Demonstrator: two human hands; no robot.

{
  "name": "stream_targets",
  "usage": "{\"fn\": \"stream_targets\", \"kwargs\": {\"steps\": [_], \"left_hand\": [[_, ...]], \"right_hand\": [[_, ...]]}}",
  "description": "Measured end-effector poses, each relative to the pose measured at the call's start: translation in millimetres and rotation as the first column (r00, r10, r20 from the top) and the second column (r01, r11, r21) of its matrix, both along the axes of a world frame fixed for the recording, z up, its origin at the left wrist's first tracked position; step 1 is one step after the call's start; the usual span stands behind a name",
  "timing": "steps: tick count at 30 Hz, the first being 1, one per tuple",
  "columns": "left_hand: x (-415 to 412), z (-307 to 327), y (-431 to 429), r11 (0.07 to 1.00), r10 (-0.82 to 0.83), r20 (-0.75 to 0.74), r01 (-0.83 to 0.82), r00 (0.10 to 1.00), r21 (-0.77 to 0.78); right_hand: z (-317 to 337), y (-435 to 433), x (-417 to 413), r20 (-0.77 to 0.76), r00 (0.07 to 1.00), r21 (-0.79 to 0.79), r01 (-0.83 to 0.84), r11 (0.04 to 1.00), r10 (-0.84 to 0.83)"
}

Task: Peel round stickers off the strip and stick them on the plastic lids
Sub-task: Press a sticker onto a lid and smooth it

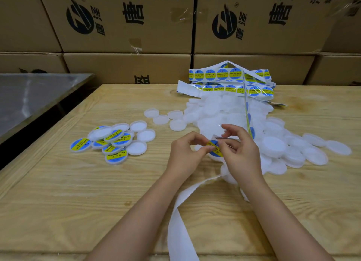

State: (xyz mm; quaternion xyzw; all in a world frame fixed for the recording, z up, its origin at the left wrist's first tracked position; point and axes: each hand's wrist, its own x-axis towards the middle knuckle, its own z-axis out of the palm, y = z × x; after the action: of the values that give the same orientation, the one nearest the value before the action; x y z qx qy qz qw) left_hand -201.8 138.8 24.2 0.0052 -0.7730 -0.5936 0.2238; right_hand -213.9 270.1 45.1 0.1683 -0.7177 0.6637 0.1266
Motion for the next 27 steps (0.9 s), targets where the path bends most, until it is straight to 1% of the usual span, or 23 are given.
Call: {"fn": "stream_targets", "kwargs": {"steps": [3, 5, 8, 11, 13, 15, 17, 18, 19, 21, 24, 27], "left_hand": [[-3, -2, -2, 1.000, -0.011, -0.009, 0.011, 1.000, 0.027], [-5, -3, -4, 0.999, -0.023, 0.000, 0.023, 1.000, 0.034], [-5, -2, -9, 0.998, -0.049, -0.004, 0.049, 0.999, 0.037], [-4, 0, -14, 0.997, -0.046, -0.030, 0.048, 0.998, 0.066], [-5, 2, -16, 0.993, -0.023, -0.047, 0.028, 0.999, 0.111], [-6, 4, -17, 0.987, 0.001, -0.061, 0.009, 0.998, 0.164], [-6, 5, -17, 0.981, 0.004, -0.062, 0.008, 0.998, 0.193], [-5, 5, -17, 0.981, -0.002, -0.061, 0.014, 0.998, 0.193], [-5, 5, -17, 0.982, -0.011, -0.058, 0.022, 0.998, 0.186], [-4, 5, -14, 0.984, -0.032, -0.056, 0.041, 0.998, 0.173], [-4, 5, -12, 0.980, -0.065, -0.056, 0.074, 0.996, 0.187], [-4, 5, -12, 0.975, -0.083, -0.049, 0.091, 0.995, 0.203]], "right_hand": [[1, 1, -1, 0.021, 0.999, -0.005, 0.046, 0.999, -0.046], [2, 4, -3, 0.022, 0.989, 0.026, 0.143, 0.989, -0.144], [2, 11, -7, -0.023, 0.951, 0.118, 0.310, 0.943, -0.309], [2, 18, -11, -0.067, 0.907, 0.234, 0.419, 0.877, -0.416], [0, 23, -15, -0.092, 0.892, 0.331, 0.447, 0.831, -0.443], [-2, 25, -16, -0.151, 0.888, 0.452, 0.453, 0.768, -0.435], [-2, 24, -15, -0.263, 0.875, 0.537, 0.484, 0.692, -0.407], [-2, 22, -13, -0.320, 0.863, 0.549, 0.505, 0.666, -0.391], [-1, 19, -10, -0.358, 0.855, 0.543, 0.517, 0.662, -0.375], [2, 12, -6, -0.352, 0.876, 0.516, 0.476, 0.712, -0.330], [4, 9, -4, -0.235, 0.934, 0.477, 0.353, 0.805, -0.270], [6, 12, -5, -0.144, 0.960, 0.404, 0.277, 0.872, -0.239]]}}
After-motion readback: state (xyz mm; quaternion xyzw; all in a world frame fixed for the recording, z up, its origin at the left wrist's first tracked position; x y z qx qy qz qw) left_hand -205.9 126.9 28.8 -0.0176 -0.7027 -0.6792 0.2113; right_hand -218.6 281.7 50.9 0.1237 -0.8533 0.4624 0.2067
